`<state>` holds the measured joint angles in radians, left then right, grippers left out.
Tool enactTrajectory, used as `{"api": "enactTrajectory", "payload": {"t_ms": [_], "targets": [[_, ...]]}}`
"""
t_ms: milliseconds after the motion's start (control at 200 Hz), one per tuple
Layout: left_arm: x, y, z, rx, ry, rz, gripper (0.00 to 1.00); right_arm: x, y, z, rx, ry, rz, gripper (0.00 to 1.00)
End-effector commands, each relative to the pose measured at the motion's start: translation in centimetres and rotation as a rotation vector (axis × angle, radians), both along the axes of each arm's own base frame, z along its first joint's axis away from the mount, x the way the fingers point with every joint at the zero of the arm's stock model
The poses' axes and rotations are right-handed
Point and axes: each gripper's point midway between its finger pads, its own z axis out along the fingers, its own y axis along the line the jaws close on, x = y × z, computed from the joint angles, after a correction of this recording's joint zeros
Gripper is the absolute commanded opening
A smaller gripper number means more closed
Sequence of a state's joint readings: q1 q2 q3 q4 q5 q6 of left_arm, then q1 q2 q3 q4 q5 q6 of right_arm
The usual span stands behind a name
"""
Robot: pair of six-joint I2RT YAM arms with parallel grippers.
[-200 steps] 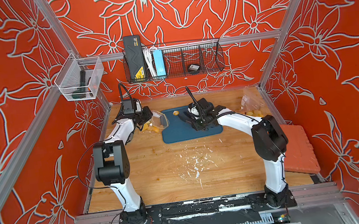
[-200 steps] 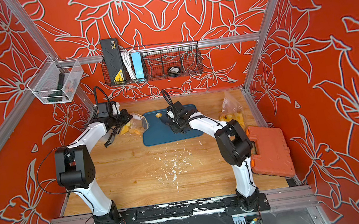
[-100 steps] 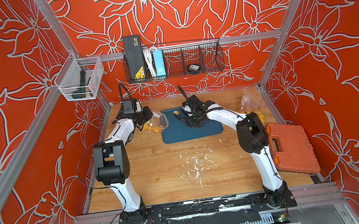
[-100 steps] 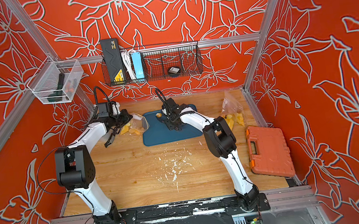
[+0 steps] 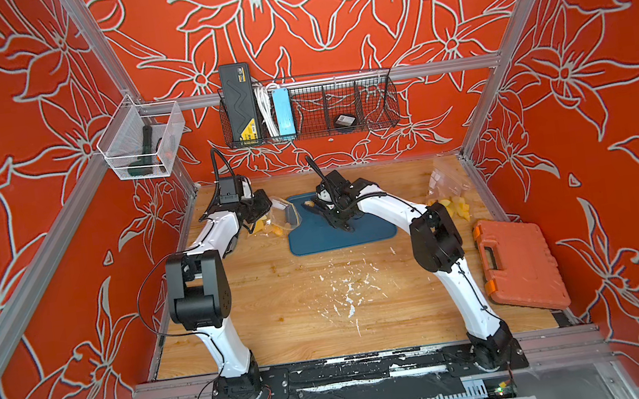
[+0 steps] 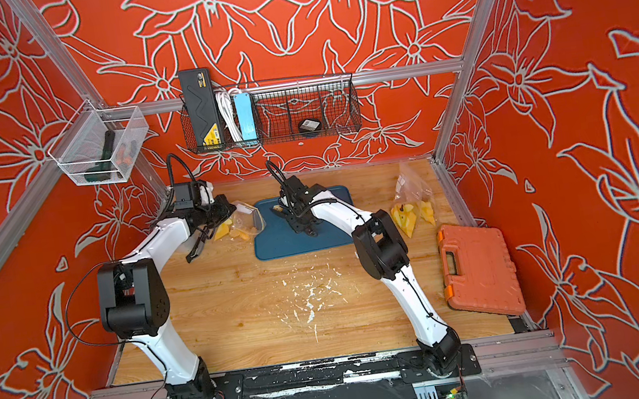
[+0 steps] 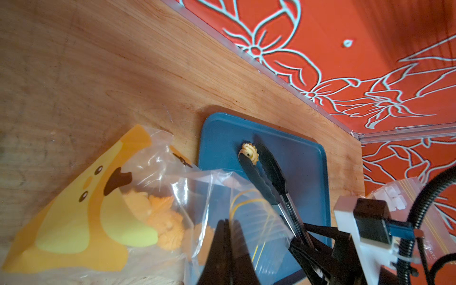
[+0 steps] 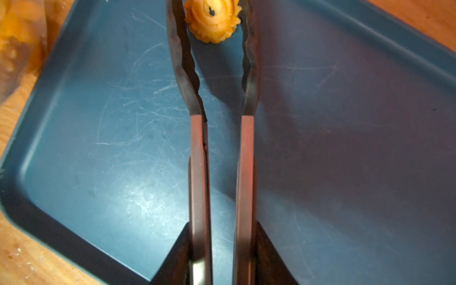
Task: Put the cookies into a resealable bag to prevent moisture
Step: Pick up the cookie from the tray, then place the cookie in the ziploc bag.
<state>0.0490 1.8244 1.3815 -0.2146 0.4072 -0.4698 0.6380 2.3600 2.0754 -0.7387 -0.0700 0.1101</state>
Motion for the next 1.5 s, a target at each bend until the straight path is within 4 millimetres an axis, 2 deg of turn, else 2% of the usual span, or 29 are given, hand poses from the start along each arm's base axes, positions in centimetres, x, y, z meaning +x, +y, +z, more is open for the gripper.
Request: {"api": "enactTrajectory", "payload": {"t_ms": [0, 200, 370, 540, 711, 961, 1091, 1316, 1491], "targets": [[0.4, 0.0, 1.3, -0.001, -0.038, -0.011, 0.00, -0.3, -0.9, 2.6, -0.012, -0.060, -0.015, 0.36], [0.5, -0.5, 1.0, -0.020, -0.030, -0.033, 0.00, -2.6, -3.9, 6.2, 0.001, -0.154, -0.046, 0.36], [0.3, -2.5, 0.4, -0.025, -0.014, -0.072, 0.00, -5.6, -5.8, 8.6, 0.040, -0.197, -0.046, 0.34], [0.1, -4.2, 0.3, 0.003, -0.010, -0.107, 0.00, -8.7, -4.3, 11.3, 0.131, -0.225, 0.046, 0.34], [-0.1, -5.4, 0.1, 0.014, -0.009, -0.134, 0.00, -10.7, -1.0, 12.9, 0.223, -0.222, 0.158, 0.33], [-0.2, -6.0, 0.1, 0.022, -0.009, -0.149, 0.00, -10.9, 2.3, 11.5, 0.254, -0.162, 0.213, 0.30], [-0.2, -6.1, 0.2, 0.021, -0.010, -0.150, 0.00, -10.2, 2.5, 10.2, 0.228, -0.149, 0.196, 0.28], [-0.2, -6.2, 0.1, 0.015, -0.010, -0.153, 0.00, -8.4, 1.7, 8.2, 0.105, -0.126, 0.128, 0.28], [-0.2, -6.2, 0.1, 0.013, -0.009, -0.153, 0.00, -9.4, 4.2, 7.7, 0.163, -0.050, 0.238, 0.32]]}}
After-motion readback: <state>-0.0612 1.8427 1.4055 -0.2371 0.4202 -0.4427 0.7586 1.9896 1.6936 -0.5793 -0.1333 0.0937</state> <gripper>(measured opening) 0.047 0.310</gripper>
